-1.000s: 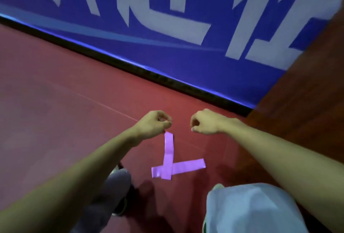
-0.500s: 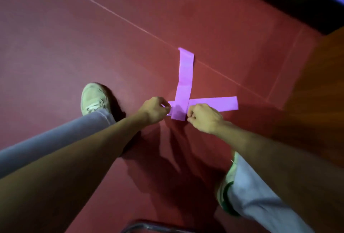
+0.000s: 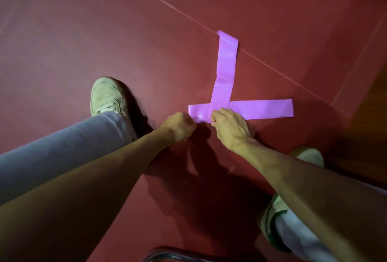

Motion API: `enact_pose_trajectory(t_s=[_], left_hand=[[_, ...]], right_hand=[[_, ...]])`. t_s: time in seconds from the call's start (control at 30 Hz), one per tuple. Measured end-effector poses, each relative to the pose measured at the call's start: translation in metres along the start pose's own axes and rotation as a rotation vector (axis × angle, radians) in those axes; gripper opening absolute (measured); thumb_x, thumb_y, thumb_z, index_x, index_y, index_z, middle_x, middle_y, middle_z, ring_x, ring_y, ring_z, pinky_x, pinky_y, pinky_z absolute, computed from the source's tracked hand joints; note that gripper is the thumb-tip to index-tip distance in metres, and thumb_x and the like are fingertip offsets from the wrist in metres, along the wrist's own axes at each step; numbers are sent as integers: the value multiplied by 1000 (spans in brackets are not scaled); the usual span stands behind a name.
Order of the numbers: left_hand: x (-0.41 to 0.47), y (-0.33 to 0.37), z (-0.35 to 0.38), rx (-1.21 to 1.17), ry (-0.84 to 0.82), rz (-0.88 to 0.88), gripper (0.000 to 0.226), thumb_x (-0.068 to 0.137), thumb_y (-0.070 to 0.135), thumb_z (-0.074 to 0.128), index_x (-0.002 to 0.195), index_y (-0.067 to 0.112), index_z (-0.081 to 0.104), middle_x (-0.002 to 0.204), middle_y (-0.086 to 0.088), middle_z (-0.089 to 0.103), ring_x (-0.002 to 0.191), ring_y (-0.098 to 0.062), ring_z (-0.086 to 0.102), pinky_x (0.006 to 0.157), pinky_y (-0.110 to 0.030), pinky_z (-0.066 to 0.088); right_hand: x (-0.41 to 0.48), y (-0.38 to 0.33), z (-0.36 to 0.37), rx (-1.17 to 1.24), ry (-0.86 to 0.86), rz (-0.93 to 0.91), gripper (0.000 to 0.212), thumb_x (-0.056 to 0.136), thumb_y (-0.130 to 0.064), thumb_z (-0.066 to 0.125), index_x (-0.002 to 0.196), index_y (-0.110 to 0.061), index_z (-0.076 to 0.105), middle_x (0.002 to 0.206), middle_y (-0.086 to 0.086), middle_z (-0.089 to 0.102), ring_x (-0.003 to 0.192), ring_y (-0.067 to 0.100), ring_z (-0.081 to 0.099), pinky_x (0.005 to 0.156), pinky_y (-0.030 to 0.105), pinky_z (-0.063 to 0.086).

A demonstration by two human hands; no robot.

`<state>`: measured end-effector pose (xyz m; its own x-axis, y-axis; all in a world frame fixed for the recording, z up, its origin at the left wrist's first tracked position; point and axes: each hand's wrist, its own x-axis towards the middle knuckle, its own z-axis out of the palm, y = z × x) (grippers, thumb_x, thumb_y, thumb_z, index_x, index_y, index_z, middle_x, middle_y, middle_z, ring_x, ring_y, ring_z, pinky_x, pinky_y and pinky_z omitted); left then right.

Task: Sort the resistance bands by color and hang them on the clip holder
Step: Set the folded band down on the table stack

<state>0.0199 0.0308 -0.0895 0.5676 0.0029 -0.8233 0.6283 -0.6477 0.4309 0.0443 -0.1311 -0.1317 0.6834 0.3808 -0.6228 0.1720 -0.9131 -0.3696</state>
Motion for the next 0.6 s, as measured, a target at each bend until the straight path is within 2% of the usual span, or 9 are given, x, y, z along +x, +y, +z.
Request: enact_pose_trajectory(t_s=[0.07,0.17,0.23,0.3,0.37,0.5,0.6], left_hand=[[-10,9,-9,20,12,31,22,89,14,52,99,5,69,97,-19,69,88,-34,66,81,-39,52],[-32,32,-29,62,30,101,23,89,15,53,107,8,66,107,-19,67,96,-35,64,86,-37,51],[-52,53,-47,84,55,148,23,89,12,52,106,9,66,97,-16,69,83,-32,66,80,-33,52],[-75,74,-66,88,88,195,22,88,8,51,104,9,66,82,-10,67,62,-22,62,68,-28,50],[-102,95,-84,96,128,245,22,87,7,51,102,9,66,78,-7,65,57,-18,59,63,-25,48],[-159,129,-104,100,204,360,23,86,7,52,103,9,66,83,-9,67,75,-26,65,73,-29,50],[-194,142,-104,90,260,418,26,86,9,57,111,12,63,92,-7,66,85,-24,63,69,-24,43]], right_hand=[[-6,-3,-24,-26,11,-6,14,95,-16,52,108,-14,57,117,5,57,114,28,50,92,33,35],[-28,-8,-61,50,143,-60,3,93,-15,56,91,-13,57,100,6,63,98,32,56,83,36,39],[-45,-13,-92,111,186,-91,6,90,-14,60,85,-13,57,88,5,63,87,31,57,77,38,45],[-62,-21,-129,139,229,-119,10,87,-7,60,83,-16,56,81,-2,57,79,27,54,73,37,45],[-82,-29,-166,140,298,-158,16,85,-4,59,81,-19,55,77,-5,53,74,23,49,70,35,43],[-129,-48,-227,135,412,-260,7,87,-6,60,85,-12,58,76,-3,53,72,20,47,68,28,35],[-168,-67,-260,177,474,-328,6,87,-6,60,86,-11,60,77,-2,57,70,16,48,66,21,33]])
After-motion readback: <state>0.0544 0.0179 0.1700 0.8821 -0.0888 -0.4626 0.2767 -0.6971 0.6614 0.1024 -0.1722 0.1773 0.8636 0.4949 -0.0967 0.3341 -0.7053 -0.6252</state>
